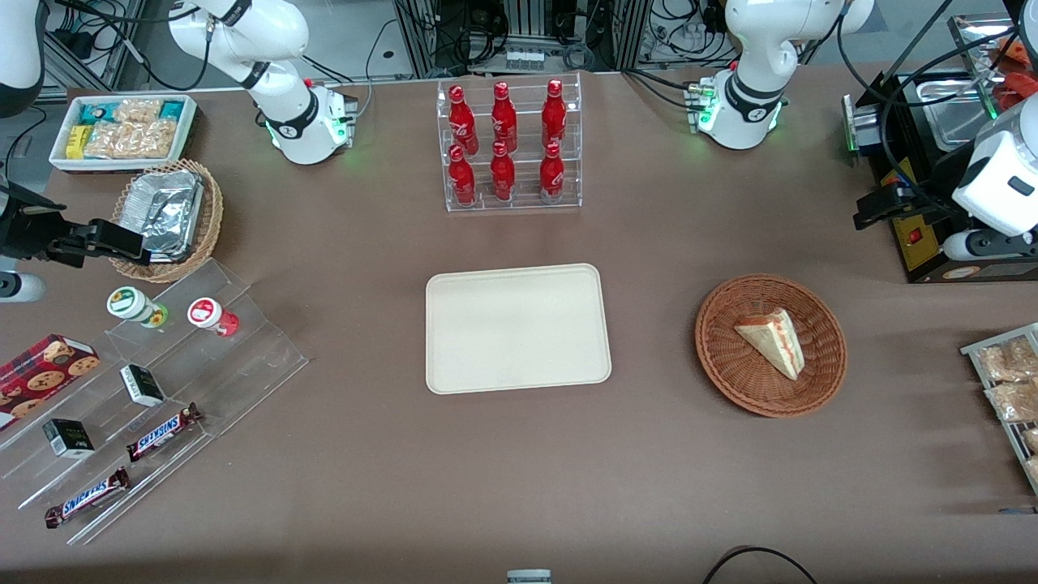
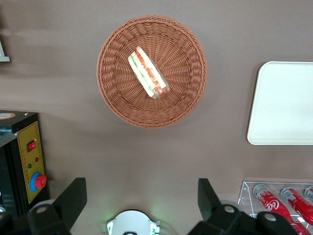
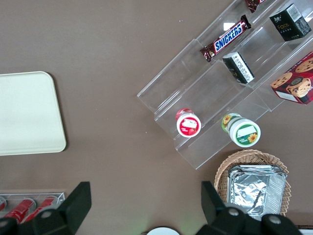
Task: Place sandwich from basket to tray
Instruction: 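Move the left gripper over the wicker basket above the sandwich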
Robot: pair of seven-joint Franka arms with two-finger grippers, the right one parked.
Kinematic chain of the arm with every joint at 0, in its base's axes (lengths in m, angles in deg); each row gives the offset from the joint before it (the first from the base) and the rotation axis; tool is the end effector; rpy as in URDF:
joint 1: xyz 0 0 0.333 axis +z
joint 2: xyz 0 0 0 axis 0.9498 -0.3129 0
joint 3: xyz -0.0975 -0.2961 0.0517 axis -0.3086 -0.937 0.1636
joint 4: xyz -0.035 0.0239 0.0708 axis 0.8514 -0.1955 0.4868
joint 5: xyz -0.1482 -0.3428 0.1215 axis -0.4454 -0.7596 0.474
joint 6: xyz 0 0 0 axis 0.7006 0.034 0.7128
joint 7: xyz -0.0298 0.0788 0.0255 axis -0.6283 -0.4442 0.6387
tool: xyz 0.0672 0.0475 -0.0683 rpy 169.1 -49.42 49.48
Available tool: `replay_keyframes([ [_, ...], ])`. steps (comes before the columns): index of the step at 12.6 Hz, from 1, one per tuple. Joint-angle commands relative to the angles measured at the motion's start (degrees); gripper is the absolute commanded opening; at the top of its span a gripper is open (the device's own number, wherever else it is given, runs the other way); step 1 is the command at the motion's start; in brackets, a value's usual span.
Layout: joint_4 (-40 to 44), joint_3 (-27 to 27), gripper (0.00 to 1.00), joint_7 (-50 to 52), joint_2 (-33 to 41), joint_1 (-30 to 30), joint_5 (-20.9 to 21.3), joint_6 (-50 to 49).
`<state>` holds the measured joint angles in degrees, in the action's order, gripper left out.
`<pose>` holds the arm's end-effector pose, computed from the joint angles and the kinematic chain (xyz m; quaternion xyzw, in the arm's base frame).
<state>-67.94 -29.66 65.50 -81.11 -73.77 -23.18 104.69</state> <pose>0.5400 -0.0254 0.6079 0.9959 0.0395 -0.0794 0.0174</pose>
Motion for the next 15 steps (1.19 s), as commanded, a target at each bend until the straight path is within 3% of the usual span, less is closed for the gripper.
replay_keyframes([
  [1,1.3,0.7,1.0,-0.7,-0.4,-0.6,-0.3,-0.3],
  [9,-8.6,0.7,1.0,-0.5,-1.8,-0.7,-0.1,10.7],
  [15,-20.5,0.7,1.0,0.1,-1.9,-1.0,0.0,26.2],
])
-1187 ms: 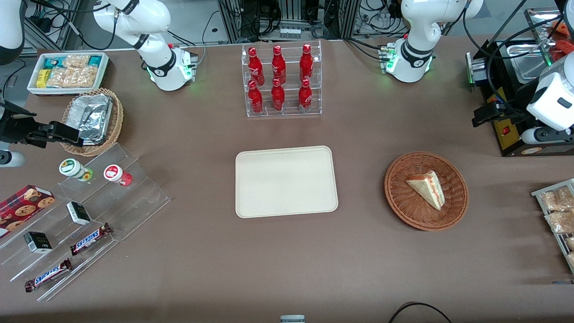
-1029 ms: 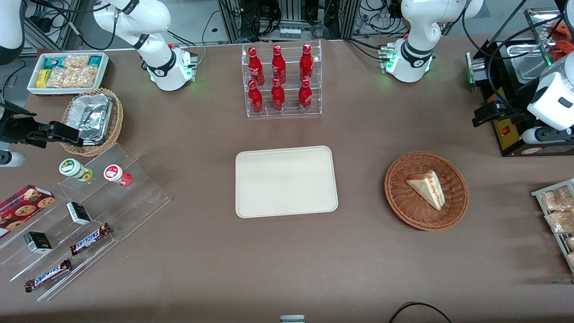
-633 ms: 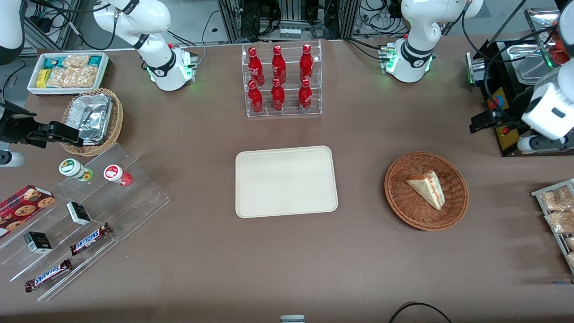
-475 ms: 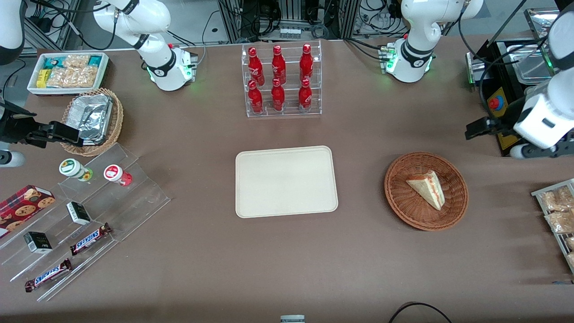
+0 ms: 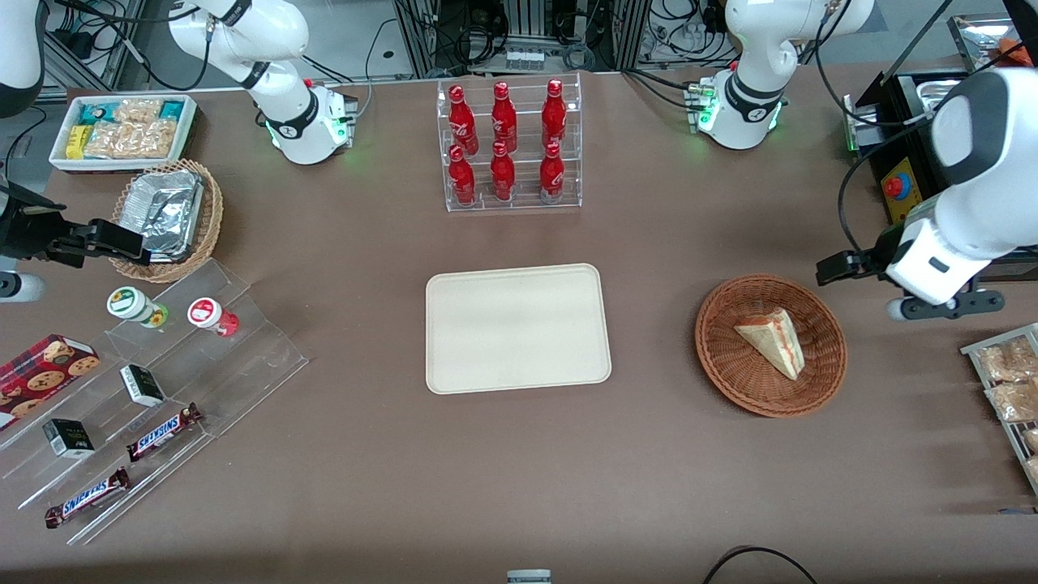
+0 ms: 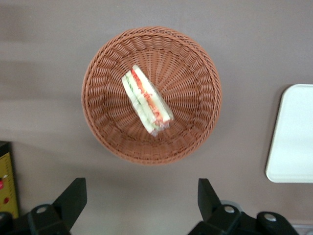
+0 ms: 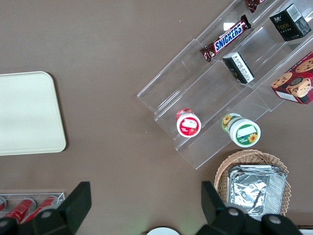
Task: Place sandwich from basket to tray
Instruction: 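Move the left gripper over the wicker basket above the sandwich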
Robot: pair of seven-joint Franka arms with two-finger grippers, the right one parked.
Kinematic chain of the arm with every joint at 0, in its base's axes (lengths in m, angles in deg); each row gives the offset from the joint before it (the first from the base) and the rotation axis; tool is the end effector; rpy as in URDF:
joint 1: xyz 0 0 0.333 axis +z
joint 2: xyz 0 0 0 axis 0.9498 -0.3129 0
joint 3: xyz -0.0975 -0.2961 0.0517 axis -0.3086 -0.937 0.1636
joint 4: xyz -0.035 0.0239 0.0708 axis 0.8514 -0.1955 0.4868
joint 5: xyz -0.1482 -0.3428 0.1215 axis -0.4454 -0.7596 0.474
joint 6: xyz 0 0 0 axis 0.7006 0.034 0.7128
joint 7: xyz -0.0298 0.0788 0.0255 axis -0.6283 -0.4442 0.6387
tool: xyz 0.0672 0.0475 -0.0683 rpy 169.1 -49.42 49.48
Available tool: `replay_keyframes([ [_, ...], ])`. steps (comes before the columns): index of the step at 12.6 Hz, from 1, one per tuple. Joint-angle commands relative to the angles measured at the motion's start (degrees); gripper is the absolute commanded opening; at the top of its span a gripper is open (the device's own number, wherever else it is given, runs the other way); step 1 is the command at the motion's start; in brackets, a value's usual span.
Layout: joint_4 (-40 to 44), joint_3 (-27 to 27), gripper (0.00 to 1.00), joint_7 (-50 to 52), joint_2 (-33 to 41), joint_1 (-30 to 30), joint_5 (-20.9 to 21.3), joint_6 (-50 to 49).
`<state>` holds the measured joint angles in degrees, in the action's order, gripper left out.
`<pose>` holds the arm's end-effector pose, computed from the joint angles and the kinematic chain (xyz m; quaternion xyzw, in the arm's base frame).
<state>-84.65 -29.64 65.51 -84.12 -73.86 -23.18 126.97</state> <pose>0.5657 -0.0253 0.4718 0.9971 0.0475 -0.0571 0.0182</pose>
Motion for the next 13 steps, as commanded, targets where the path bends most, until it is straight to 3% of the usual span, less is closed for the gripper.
replay_keyframes([
  [1,-5.9,0.7,1.0,0.2,1.0,-0.9,0.0,6.7],
  [7,-13.2,0.6,1.0,6.2,-2.8,-1.2,0.0,19.1],
  [13,-16.0,0.3,1.0,30.0,-5.3,-2.3,-0.1,26.9],
])
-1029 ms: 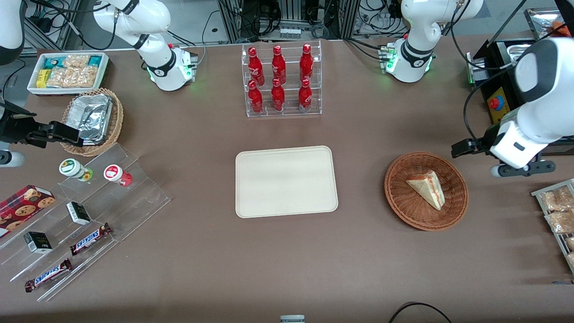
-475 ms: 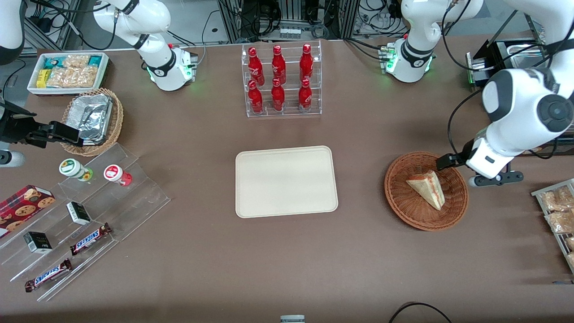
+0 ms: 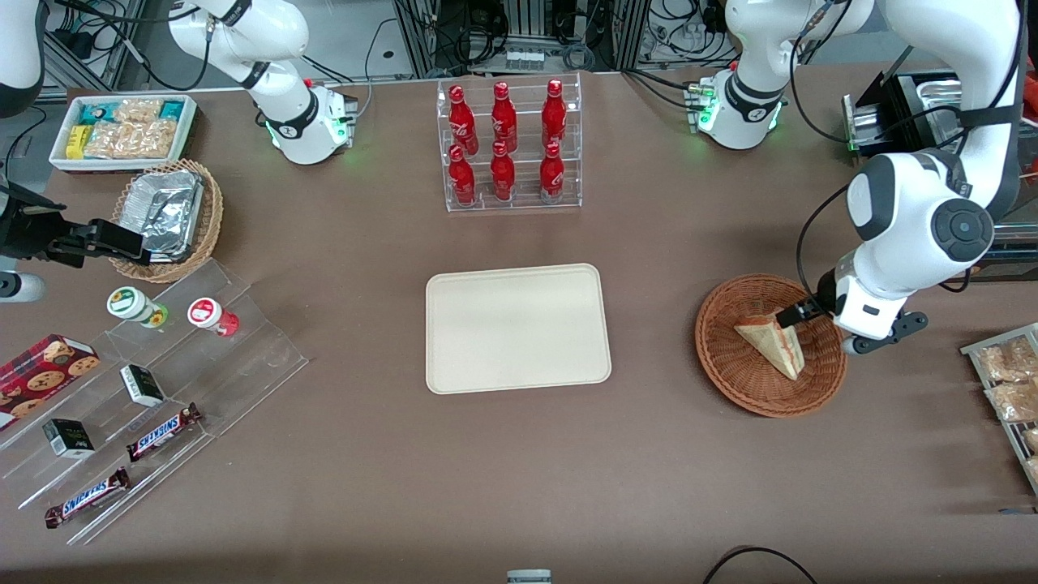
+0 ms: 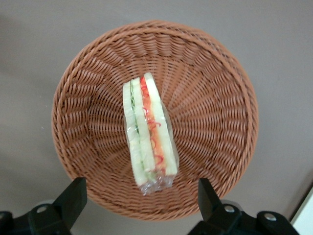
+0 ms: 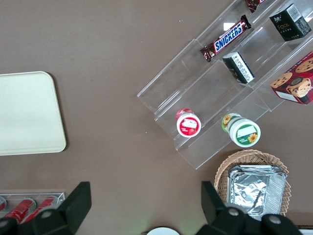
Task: Place sandwich from basket to tray
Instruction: 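Lower the left gripper and close it on the wrapped sandwich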
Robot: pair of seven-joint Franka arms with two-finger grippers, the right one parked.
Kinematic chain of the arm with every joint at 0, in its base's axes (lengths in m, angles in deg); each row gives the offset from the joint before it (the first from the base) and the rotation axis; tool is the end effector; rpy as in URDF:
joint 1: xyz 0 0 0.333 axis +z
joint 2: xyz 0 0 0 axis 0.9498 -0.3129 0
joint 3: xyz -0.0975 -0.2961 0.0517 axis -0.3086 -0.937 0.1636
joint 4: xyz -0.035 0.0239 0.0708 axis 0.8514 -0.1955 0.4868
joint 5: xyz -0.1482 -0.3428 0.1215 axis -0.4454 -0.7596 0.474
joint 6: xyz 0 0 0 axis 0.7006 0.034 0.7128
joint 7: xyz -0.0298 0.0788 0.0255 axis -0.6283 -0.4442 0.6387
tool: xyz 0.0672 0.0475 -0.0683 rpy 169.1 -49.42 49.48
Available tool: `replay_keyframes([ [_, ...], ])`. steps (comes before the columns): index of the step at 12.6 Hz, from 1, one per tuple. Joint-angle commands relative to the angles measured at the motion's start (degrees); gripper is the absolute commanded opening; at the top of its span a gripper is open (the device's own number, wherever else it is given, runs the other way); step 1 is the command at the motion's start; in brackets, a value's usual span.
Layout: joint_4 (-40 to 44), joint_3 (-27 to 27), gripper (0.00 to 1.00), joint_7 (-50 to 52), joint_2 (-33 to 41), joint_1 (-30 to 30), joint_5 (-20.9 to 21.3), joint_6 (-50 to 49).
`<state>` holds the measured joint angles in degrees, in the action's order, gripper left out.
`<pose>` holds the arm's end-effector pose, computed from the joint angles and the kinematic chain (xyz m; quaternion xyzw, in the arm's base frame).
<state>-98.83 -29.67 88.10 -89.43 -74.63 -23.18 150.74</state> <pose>0.5614 -0.0306 0.3404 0.9697 0.2430 -0.0227 0.0128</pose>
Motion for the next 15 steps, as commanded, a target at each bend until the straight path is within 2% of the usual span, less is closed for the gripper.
replay_keyframes([
  [1,-2.0,0.4,1.0,8.7,-0.4,-1.6,0.0,4.2],
  [15,-5.0,0.4,1.0,11.6,-6.0,-1.4,-0.9,12.7],
])
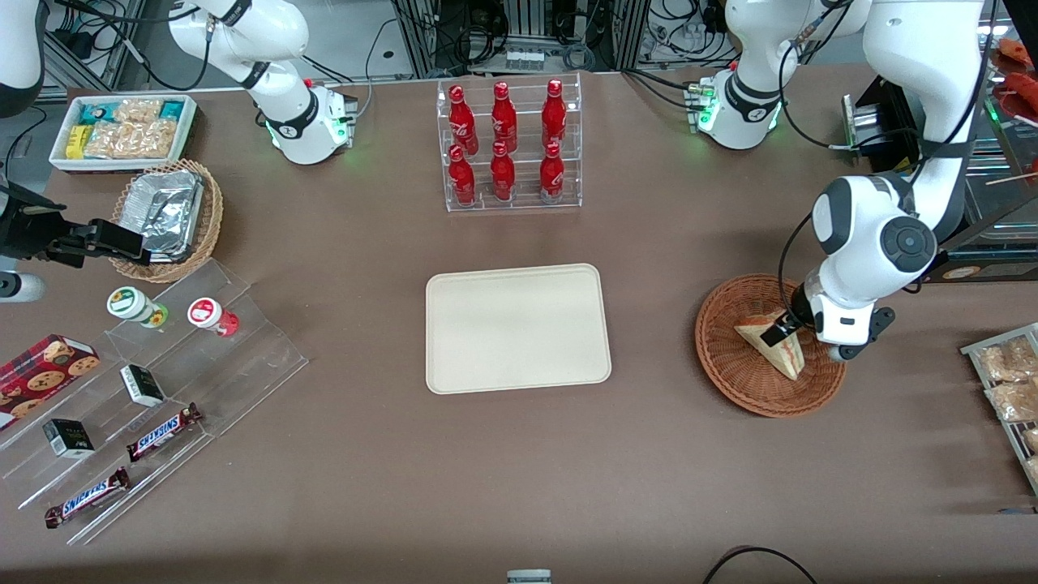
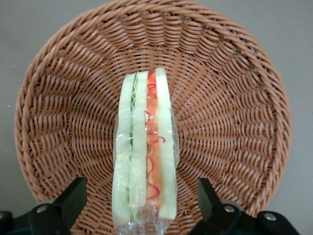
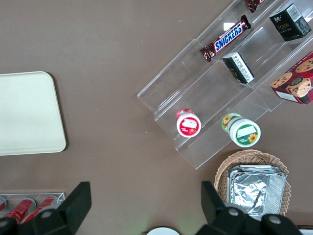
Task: Place sandwich from basket to tray
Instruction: 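Lower the left gripper and close it on the wrapped sandwich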
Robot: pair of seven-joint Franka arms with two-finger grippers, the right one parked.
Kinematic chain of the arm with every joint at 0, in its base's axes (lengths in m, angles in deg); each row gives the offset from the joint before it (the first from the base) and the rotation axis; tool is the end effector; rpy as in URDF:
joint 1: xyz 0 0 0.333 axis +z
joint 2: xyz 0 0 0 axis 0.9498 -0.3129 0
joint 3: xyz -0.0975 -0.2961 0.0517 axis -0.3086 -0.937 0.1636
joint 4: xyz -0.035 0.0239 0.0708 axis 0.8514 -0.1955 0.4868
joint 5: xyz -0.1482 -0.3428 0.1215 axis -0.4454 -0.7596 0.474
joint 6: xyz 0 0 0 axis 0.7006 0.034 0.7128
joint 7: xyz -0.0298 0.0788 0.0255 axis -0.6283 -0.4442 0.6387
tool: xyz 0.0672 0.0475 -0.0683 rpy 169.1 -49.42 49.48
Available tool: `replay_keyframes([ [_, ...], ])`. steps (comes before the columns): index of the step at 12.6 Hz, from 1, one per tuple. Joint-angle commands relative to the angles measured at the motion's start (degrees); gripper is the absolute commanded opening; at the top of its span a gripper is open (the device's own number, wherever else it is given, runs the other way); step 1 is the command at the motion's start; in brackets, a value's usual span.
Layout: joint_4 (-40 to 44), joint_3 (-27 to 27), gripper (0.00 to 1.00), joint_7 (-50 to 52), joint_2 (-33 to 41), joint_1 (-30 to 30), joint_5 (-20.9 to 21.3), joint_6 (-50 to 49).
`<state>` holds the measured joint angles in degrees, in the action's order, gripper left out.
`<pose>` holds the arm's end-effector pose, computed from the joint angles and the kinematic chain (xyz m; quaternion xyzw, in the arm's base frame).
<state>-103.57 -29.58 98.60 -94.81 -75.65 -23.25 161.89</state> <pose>0.5529 -0.0379 0.2701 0.9450 0.3265 -0.0144 0.0113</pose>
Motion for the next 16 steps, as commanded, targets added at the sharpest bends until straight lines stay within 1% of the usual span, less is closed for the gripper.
replay_keyframes([
  [1,-0.3,0.3,1.0,1.5,-1.2,-0.4,-0.8,2.2],
  [2,-0.5,0.3,0.96,1.9,-1.7,-0.5,-0.8,2.7],
  [3,-0.6,0.3,0.78,2.8,-1.9,-0.5,-0.8,3.0],
  [4,-0.7,0.3,0.46,3.5,-1.9,-0.5,-0.8,3.0],
  [5,-0.7,0.3,0.17,3.6,-1.9,-0.5,-0.8,3.0],
  [6,-0.8,0.3,0.0,4.1,-1.9,-0.5,-0.8,2.8],
  [10,0.1,0.4,0.0,3.1,0.7,-0.5,-0.7,-2.7],
  [13,4.7,-0.1,0.0,1.9,1.9,-0.7,0.0,-9.8],
  [16,8.7,-2.3,0.0,-3.1,2.1,-0.7,0.0,-14.4],
])
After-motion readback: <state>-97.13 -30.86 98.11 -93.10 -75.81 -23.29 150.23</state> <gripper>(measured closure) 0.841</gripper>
